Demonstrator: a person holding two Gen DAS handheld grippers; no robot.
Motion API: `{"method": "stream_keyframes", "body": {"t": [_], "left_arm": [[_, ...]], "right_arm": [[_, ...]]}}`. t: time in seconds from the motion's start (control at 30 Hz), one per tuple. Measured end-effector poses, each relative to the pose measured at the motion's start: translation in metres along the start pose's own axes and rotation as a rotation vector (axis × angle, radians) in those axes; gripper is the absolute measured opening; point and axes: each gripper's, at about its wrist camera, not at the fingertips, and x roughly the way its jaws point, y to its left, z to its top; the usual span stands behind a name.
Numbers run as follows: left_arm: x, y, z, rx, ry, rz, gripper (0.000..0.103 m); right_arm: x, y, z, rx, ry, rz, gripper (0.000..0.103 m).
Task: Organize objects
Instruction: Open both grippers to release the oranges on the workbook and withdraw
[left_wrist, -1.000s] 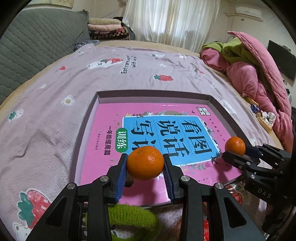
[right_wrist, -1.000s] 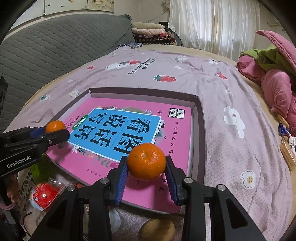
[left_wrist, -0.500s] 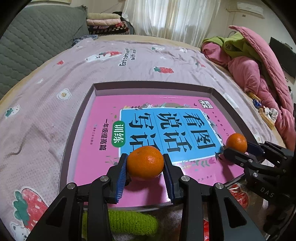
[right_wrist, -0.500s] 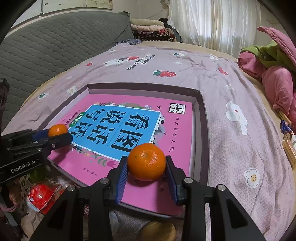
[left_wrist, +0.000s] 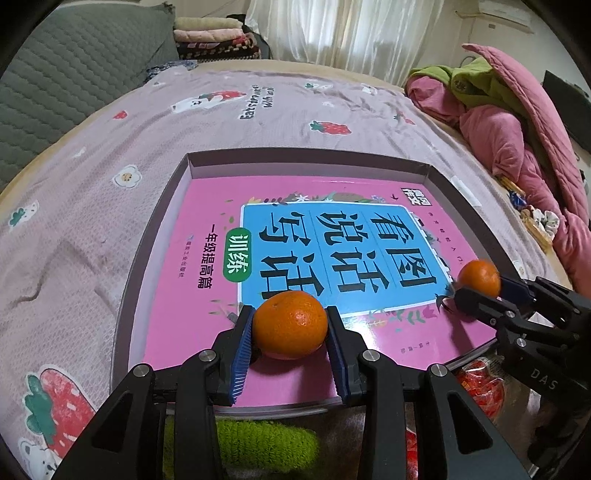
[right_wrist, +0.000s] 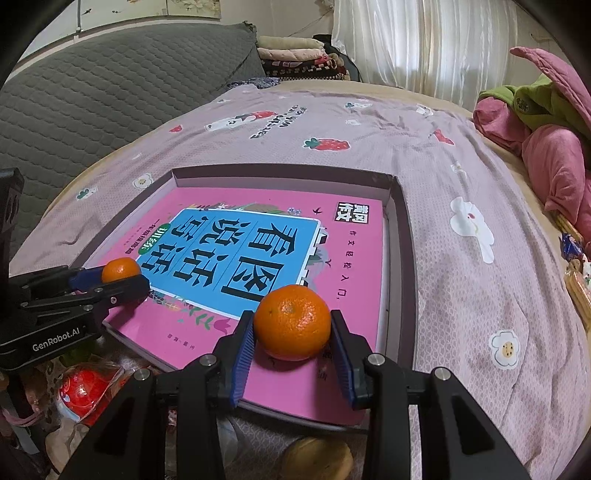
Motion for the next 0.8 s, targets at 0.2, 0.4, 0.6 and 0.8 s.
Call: {"method": "stream_keyframes", "body": {"t": [0.2,0.4,0.6,0.8], "left_arm": [[-0.006,0.001,0.001,-0.007,-0.011,-0.005,0.042],[-0.015,0.003,0.002,-0.018,-0.027,-0.002,0.050],[-0.029,0.005,0.004,-0.030,-0.055,0.001,0.051],[-0.049,0.004,0.001,-0.033,-0.083,-0.004,0.058]], "right_arm": [[-0.003,0.000,0.001,0.004,-0.010,0.002,0.040],[-0.009,0.000,0.003,0.005,-0.025,0.003,0.040],[-0.019,0.001,0.005,0.001,-0.053,0.000,0.041],[-0.031,0.001,0.007,-0.001,-0.088,0.004,0.048]]}}
